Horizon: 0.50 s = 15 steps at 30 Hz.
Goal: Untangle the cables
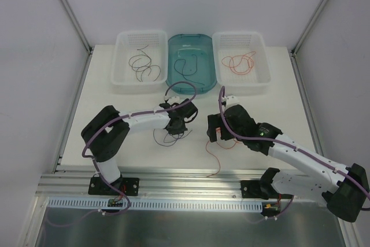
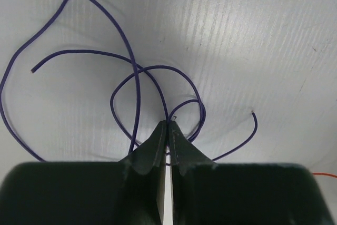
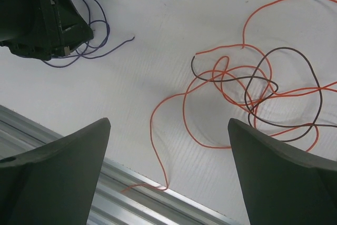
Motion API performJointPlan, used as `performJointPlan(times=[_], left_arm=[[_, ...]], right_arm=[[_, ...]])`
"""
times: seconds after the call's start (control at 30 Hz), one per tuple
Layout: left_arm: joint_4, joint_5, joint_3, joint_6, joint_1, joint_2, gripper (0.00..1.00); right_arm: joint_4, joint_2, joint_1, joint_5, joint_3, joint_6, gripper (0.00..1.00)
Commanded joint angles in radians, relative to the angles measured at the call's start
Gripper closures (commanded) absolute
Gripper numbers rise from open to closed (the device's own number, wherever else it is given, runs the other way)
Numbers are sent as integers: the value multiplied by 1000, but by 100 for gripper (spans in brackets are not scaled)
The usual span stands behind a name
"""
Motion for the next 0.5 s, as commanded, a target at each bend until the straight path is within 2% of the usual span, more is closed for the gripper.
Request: performJointPlan(times=[0.0, 0.13, 0.23, 0.3, 0.47], left_arm=[[-6, 6, -29, 29, 1, -99, 100], [4, 23, -52, 85, -8, -207, 100], [44, 49, -95, 111, -9, -303, 100], [96, 79, -136, 124, -9, -371, 100], [179, 116, -193, 111, -9, -466, 100]], right_arm=[[38, -25, 5, -53, 10, 10, 1], [160, -30, 4, -152, -15, 48, 4], [265, -10, -1, -209, -36, 80, 15], [335, 21, -7, -266, -47, 111, 29], [487, 80, -13, -343, -64, 186, 51]])
